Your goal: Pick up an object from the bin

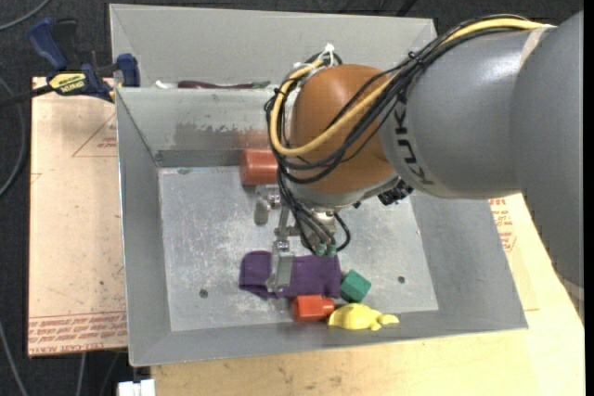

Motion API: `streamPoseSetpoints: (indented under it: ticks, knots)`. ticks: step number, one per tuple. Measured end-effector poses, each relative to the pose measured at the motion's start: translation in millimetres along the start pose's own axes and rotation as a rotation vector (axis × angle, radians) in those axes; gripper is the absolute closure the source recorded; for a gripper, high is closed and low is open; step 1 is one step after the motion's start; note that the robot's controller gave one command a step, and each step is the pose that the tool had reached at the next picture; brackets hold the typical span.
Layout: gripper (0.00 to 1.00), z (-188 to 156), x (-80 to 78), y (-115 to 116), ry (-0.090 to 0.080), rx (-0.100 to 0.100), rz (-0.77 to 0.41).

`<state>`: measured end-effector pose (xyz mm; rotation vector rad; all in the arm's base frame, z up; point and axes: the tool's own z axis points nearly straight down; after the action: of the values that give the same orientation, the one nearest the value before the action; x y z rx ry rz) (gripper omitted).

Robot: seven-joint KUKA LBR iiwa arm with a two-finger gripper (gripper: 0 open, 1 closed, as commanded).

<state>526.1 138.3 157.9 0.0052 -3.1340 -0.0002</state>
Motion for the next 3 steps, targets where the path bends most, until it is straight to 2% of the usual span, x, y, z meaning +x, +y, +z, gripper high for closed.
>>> streamPoseSetpoints:
  ticks: [1,2,3]
  knots:
    - [0.00,-4.4,-1.7,-0.6,-0.007,-0.001,0.003]
    - [1.00,88.3,37.0,-31.5,0.001,-0.001,-0.317]
    - [0.00,86.8,33.3,-31.3,-0.013,-0.002,-0.315]
